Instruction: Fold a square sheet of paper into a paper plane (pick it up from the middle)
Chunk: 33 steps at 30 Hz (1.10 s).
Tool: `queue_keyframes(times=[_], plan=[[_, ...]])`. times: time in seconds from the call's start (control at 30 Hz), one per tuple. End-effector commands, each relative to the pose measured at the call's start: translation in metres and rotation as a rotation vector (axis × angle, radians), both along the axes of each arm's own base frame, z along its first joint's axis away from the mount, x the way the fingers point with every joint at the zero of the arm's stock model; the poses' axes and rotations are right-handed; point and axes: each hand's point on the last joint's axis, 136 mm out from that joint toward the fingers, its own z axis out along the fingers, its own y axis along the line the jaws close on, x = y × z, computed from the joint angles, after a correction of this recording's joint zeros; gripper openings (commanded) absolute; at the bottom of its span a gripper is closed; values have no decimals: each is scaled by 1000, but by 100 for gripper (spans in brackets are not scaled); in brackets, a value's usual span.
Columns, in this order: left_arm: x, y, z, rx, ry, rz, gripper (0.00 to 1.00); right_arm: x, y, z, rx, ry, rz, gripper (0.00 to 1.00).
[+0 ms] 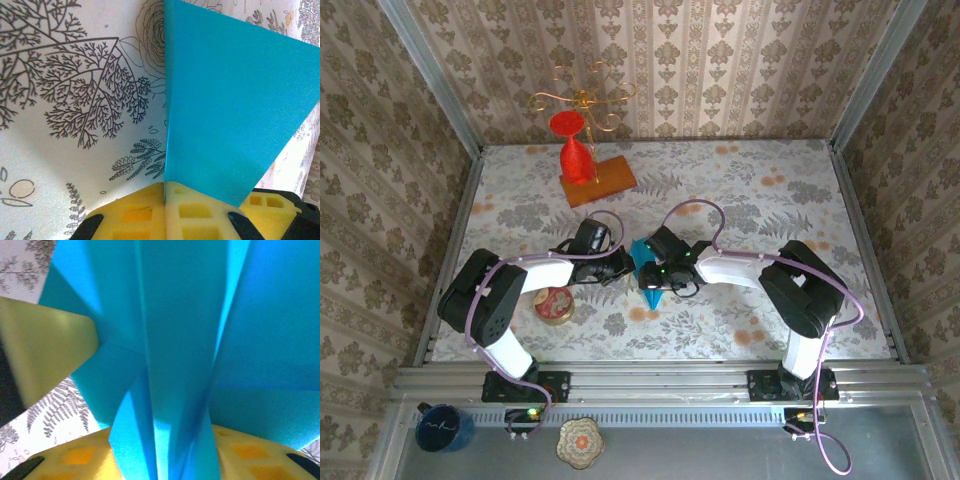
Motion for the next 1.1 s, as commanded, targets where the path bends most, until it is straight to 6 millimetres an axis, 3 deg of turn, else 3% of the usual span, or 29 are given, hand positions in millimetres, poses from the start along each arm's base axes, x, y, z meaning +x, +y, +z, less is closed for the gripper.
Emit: queue_keyframes(times=[0.0, 0.17, 0.53, 0.7, 0.87, 1.07], plan=[[-2, -3, 7, -19, -8, -12, 9, 3, -9, 3, -69, -23, -17, 42], [-2, -1, 6, -11, -6, -9, 10, 4, -15, 3, -97, -30, -33, 35], [-3, 3, 7, 2, -7, -2, 19, 5, -8, -4, -136, -7, -28, 36], [-3, 16, 12, 44, -31, 26, 28, 8, -19, -1, -207, -17, -47, 28], [-7, 37, 15, 124, -60, 62, 39, 16, -29, 17, -266, -66, -50, 15], [-13, 67, 17, 229, -87, 104, 51, 36, -49, 31, -316, -106, -83, 10]])
